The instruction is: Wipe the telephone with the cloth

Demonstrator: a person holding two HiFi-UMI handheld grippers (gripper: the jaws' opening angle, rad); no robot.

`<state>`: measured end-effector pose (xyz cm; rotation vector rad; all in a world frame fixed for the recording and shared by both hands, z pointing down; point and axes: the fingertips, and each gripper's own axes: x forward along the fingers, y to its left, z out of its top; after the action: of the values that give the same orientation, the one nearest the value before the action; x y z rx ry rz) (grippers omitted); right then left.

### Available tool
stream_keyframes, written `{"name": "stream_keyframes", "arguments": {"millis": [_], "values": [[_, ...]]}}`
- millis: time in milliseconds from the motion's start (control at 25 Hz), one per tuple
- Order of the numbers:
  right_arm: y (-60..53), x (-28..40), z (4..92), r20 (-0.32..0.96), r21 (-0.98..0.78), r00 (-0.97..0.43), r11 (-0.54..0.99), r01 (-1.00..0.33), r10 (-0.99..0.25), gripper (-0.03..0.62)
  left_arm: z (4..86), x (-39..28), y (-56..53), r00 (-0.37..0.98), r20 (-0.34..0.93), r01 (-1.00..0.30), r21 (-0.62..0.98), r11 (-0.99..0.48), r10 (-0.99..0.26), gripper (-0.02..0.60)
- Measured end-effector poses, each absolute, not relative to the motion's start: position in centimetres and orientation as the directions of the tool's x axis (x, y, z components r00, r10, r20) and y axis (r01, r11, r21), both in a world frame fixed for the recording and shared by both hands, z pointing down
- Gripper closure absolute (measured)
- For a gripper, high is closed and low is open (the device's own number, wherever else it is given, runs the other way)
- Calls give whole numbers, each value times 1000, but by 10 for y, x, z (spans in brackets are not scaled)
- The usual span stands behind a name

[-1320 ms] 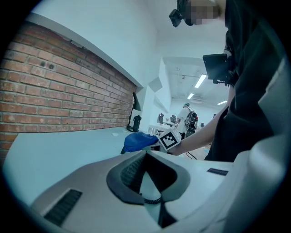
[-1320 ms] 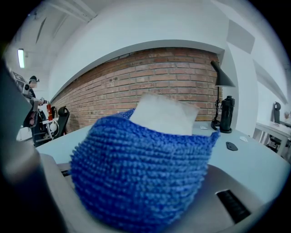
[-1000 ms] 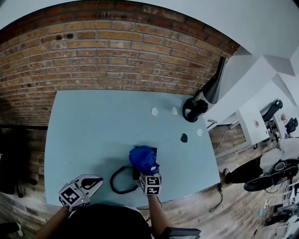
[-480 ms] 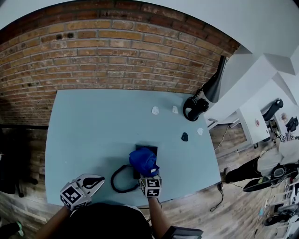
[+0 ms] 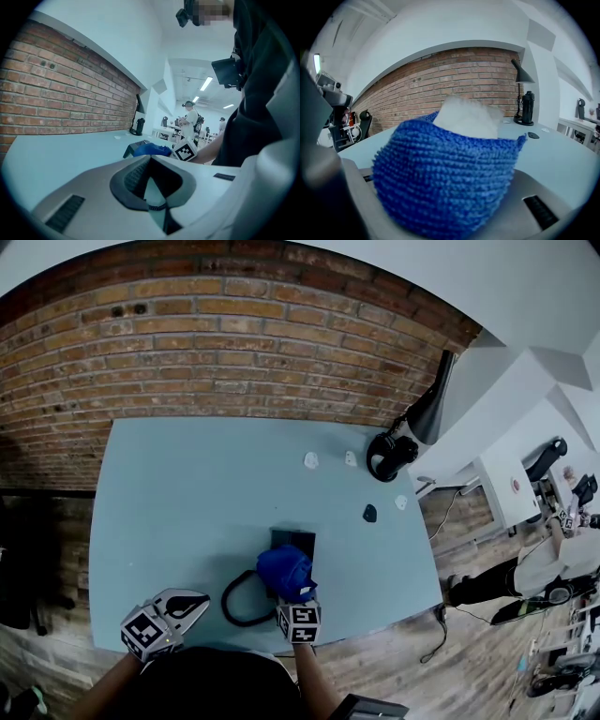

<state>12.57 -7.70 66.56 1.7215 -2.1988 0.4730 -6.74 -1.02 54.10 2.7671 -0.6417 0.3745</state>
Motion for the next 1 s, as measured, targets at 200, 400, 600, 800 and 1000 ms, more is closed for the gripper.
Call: {"name": "stream_keyframes", "arguments": {"millis": [200, 400, 600, 800, 1000], "values": [[-69, 125, 669, 448, -71, -239, 233, -970, -861, 465, 542, -67, -11, 868, 308, -462, 211, -861, -390, 560], [-58, 123, 674, 464, -71, -247, 242, -968, -851, 465, 544, -70, -11, 863, 312, -471, 210, -857, -398, 560], [-47, 120, 679, 481, -71, -257, 255, -964, -838, 465, 548, -70, -10, 862, 319, -470, 214, -856, -394, 560], [-39, 119, 683, 489, -75, -260, 257, -963, -832, 465, 548, -67, -9, 865, 322, -463, 218, -859, -385, 560], [-32, 119, 687, 496, -79, -258, 252, -964, -829, 465, 549, -67, -10, 866, 322, -460, 219, -860, -382, 560]]}}
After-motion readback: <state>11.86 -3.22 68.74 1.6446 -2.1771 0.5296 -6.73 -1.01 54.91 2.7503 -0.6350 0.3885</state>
